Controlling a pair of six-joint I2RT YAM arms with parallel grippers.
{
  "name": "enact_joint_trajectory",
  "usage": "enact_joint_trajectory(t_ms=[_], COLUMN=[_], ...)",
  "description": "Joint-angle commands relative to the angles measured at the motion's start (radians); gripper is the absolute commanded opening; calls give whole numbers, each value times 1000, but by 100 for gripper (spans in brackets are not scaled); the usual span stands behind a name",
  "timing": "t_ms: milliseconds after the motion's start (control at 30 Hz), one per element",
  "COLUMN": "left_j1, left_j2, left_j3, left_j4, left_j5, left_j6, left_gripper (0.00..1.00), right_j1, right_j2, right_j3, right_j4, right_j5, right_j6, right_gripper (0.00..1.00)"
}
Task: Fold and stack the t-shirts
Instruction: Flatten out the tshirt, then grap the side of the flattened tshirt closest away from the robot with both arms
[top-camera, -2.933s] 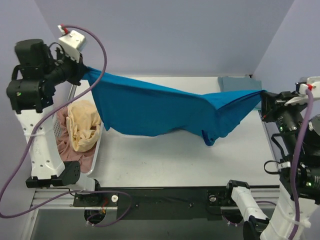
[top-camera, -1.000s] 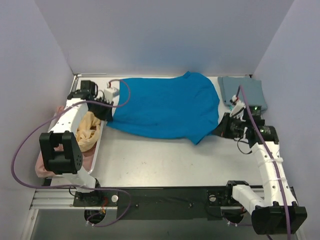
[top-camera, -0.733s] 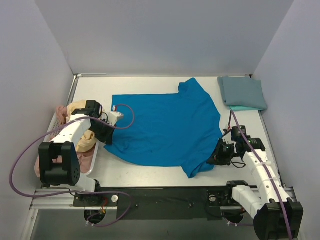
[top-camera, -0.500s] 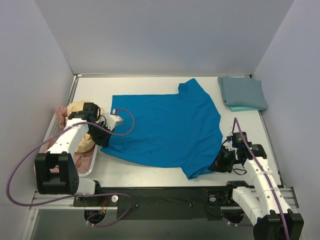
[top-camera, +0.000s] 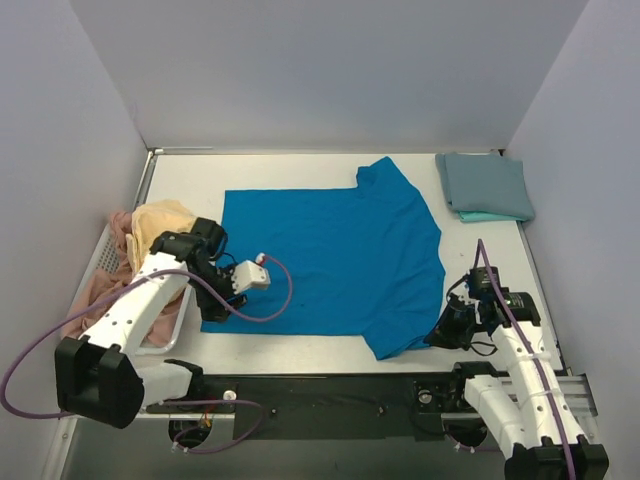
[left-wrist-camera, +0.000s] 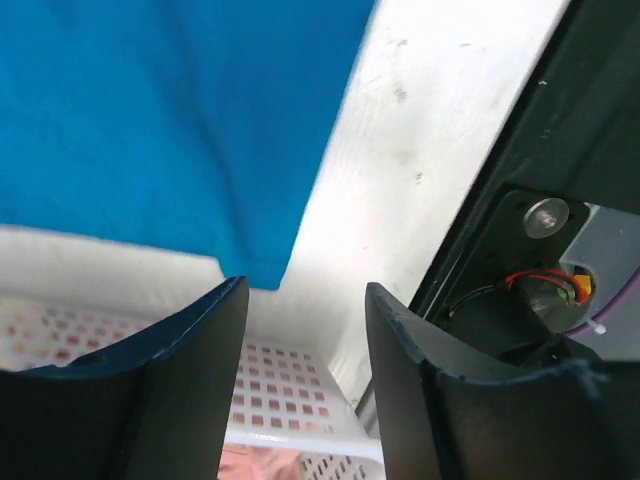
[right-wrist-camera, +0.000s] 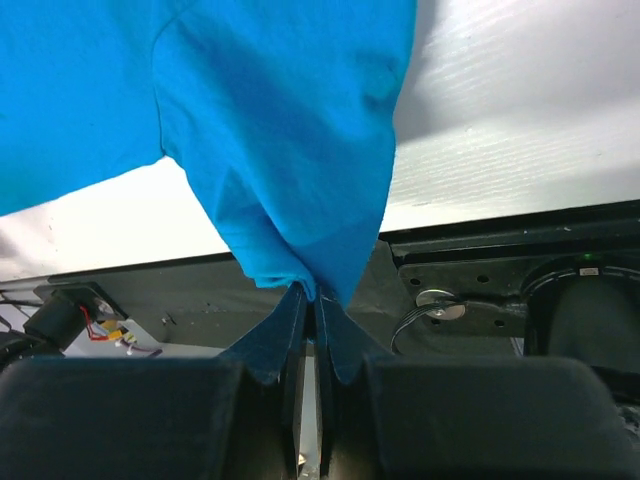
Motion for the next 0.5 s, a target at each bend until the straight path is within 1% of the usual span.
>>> enact_joint_trajectory(t_ms=[0, 33, 100, 133, 167, 200, 267, 333, 467], left_j1=[-180, -217, -237, -243, -246, -255, -264, -274, -291], left_j2=[-39, -42, -42, -39, -32, -30, -16, -2, 13], left_j3=[-50, -106, -178, -200, -229, -243, -274, -292, -372], left_j4=[4, 30, 124, 202, 247, 329, 388, 390, 440], left_j5=[-3, -29, -90, -131, -161, -220, -262, -245, -256], left_j6=[-7, -10, -1, 0, 0, -1, 20, 43, 68], left_gripper=[48, 44, 43, 45, 48, 54, 59, 61, 61], right_j1=[-23, -30, -75, -104, -119, -136, -150, -153, -161], right_j2=[31, 31, 28, 28, 31, 38, 55, 64, 72], right_j3=[68, 74, 87, 96, 99, 105, 111, 120, 139], right_j4=[-38, -39, -38, -36, -36, -36, -36, -35, -33], right_j5=[49, 46, 28, 17, 5, -2, -5, -6, 12], right_j6=[-31, -38, -56, -61, -73, -81, -101, -105, -116], right_gripper=[0, 0, 0, 0, 0, 0, 0, 0, 0])
